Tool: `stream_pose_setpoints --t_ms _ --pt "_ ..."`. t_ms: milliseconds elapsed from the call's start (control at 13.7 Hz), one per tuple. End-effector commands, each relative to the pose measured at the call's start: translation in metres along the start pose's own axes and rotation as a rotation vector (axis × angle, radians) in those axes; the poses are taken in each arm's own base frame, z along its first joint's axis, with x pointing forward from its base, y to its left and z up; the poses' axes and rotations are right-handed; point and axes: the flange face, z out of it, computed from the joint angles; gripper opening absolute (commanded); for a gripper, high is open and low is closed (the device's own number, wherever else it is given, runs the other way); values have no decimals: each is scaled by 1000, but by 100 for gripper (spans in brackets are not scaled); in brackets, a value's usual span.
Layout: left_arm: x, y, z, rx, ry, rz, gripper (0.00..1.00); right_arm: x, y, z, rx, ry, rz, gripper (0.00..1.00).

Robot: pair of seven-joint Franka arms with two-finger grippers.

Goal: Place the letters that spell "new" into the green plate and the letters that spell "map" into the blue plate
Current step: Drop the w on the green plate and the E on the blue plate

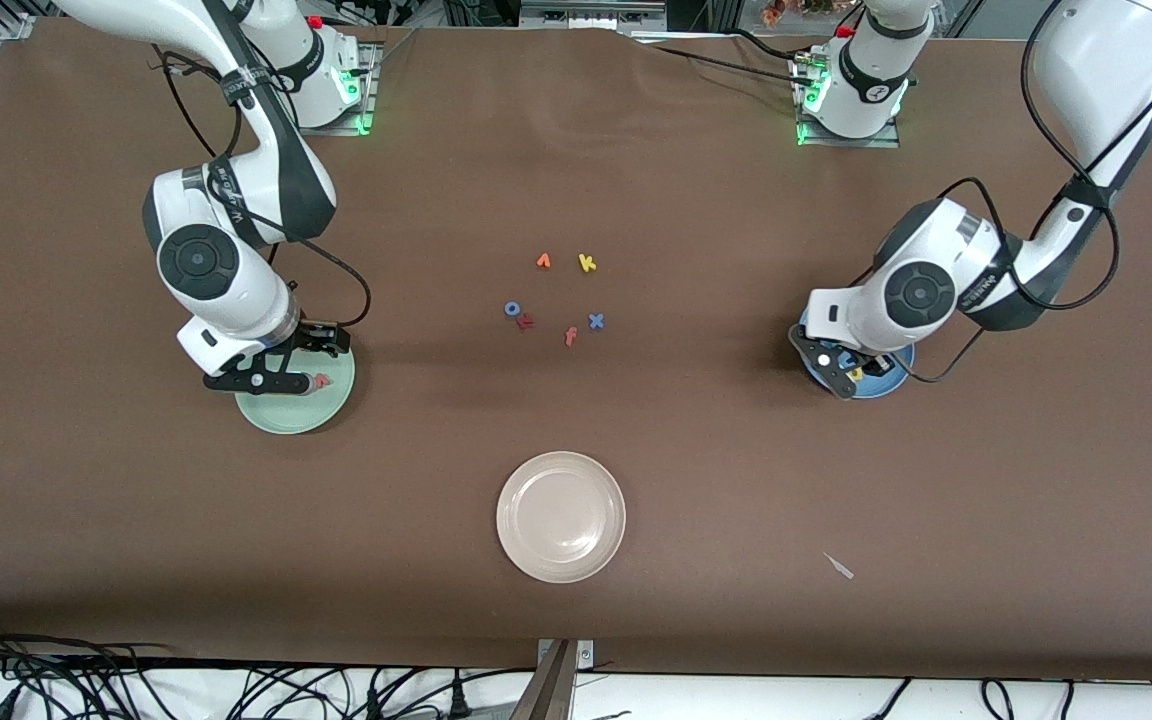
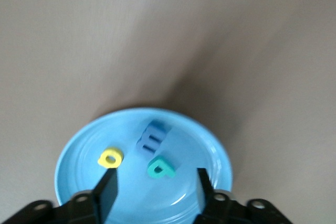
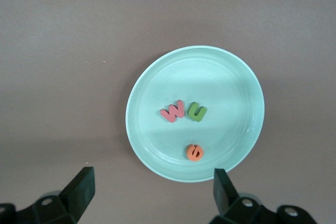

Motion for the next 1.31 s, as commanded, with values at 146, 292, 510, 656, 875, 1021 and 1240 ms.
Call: stream_pose_setpoints --t_ms 146,292,510,656,875,1021,1240 --pt "27 5 -116 40 67 -143 100 9 12 -105 50 -79 19 100" --pt "32 1 -166 30 97 -195 100 6 40 -161 95 -84 -25 100" --pt "39 20 -239 46 65 -186 100 -16 103 -231 159 -67 -59 100" --pt "38 23 -266 49 58 -193 100 -34 135 -259 168 -24 -120 100" --pt "22 -8 -283 56 84 -342 100 -44 148 -262 165 -69 -115 100" --pt "-21 -35 -307 -51 208 -477 100 -45 146 -264 164 -69 -115 100" --pt "-70 -52 -306 -68 198 -608 100 -43 149 -261 157 -71 -123 100"
